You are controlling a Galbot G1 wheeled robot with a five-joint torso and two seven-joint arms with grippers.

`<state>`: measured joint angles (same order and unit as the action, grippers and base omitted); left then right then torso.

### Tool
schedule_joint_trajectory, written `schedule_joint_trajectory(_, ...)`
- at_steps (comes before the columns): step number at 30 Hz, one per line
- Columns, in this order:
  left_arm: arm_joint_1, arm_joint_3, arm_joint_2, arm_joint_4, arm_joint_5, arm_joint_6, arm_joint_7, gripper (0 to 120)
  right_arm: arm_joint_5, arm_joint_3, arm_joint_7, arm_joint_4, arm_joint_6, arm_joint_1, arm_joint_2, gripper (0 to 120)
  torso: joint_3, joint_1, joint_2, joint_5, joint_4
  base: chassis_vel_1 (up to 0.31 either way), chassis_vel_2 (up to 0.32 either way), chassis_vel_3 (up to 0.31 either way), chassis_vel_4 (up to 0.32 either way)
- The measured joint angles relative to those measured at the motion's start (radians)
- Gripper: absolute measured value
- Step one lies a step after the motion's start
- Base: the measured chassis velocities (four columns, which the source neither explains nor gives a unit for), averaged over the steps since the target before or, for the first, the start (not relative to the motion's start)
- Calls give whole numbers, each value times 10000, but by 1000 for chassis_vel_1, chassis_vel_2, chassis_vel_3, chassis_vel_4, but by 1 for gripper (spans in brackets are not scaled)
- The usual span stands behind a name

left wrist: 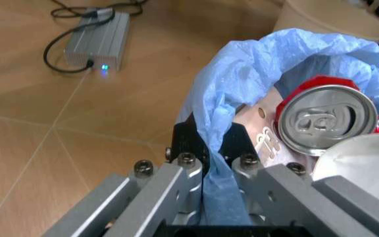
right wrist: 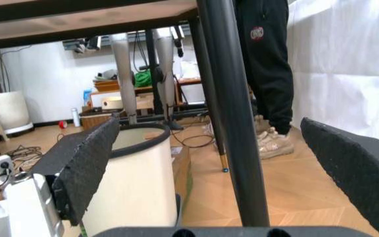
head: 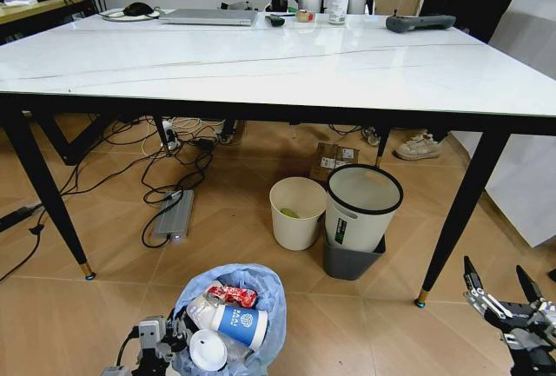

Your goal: Pick up the trash bin and place the trash from the table into it.

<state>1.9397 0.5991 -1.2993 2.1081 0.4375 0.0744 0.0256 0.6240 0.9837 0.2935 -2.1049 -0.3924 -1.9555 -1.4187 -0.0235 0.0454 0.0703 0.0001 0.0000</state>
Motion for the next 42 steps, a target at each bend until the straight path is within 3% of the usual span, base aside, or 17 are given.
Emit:
schedule_joint_trajectory(13,-619,35,145,-958,227,487,251,0,0,0,0,0,0,0,0,100,-40,9,47,-1,0,0,0,0,0)
schedule_joint_trajectory(42,-1388,-46,102,-1783,640,354,114,0,0,0,0,0,0,0,0,100,-70,15,85,-1,0,0,0,0,0)
